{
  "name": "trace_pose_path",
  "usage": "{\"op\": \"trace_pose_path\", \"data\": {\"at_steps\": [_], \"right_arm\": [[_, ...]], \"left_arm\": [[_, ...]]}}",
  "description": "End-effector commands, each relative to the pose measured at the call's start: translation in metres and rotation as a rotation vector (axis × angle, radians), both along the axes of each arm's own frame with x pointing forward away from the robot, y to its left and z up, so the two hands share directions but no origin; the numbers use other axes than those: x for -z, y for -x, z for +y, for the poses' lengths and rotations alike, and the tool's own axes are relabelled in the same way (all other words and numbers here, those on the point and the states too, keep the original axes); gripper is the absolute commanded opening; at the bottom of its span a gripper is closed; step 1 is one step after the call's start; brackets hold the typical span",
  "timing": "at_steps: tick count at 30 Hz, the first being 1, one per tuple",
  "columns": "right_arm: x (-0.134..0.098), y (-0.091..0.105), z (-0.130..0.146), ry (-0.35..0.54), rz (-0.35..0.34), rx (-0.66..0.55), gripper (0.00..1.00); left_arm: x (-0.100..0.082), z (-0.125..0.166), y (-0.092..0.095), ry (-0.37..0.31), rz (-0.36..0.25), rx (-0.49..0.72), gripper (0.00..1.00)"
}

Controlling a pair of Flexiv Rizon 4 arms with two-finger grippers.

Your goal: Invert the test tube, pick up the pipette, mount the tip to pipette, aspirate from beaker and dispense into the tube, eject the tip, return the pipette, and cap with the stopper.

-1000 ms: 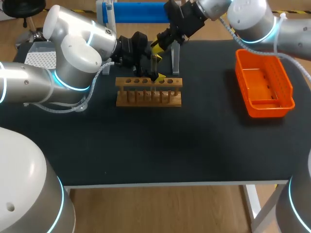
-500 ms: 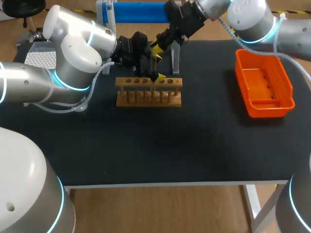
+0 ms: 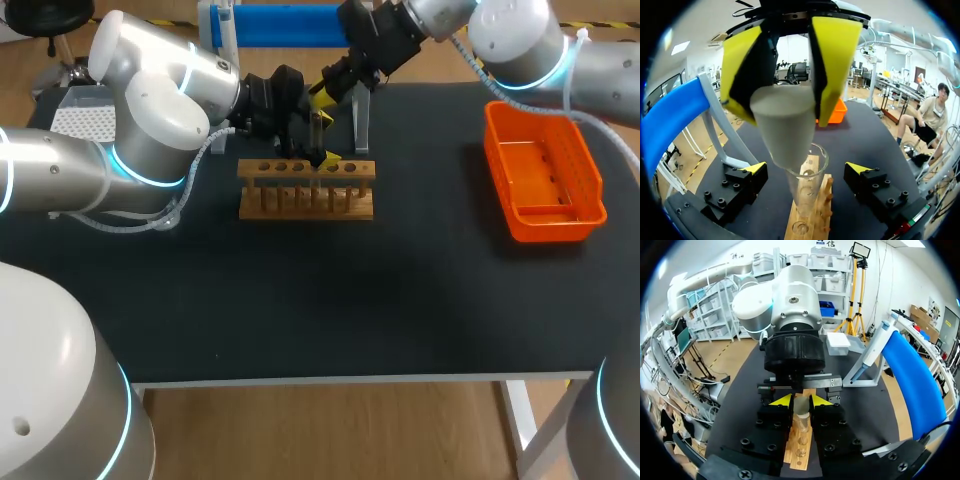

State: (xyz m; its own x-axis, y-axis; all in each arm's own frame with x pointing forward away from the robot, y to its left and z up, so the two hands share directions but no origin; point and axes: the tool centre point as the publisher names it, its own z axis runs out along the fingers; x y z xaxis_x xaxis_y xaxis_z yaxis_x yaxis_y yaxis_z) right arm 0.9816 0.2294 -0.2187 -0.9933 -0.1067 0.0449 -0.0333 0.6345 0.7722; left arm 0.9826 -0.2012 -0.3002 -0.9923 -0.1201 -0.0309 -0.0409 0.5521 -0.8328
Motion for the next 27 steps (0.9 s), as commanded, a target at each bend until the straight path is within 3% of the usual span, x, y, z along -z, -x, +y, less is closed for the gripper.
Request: {"op": "trace_pose_path", "data": {"at_steps": [1,18,27], "right_arm": [[-0.001,0.000,0.000,0.002,0.001,-0.003,0.00],[0.010,0.004,-0.002,0.015,0.022,0.000,0.00],[0.002,0.001,-0.002,0.004,0.005,0.003,0.00]], "left_arm": [[-0.001,0.000,-0.001,-0.003,0.004,0.004,1.00],[-0.001,0.000,-0.001,-0.003,0.004,0.004,1.00],[-0.001,0.000,-0.001,-0.003,0.004,0.004,1.00]]}}
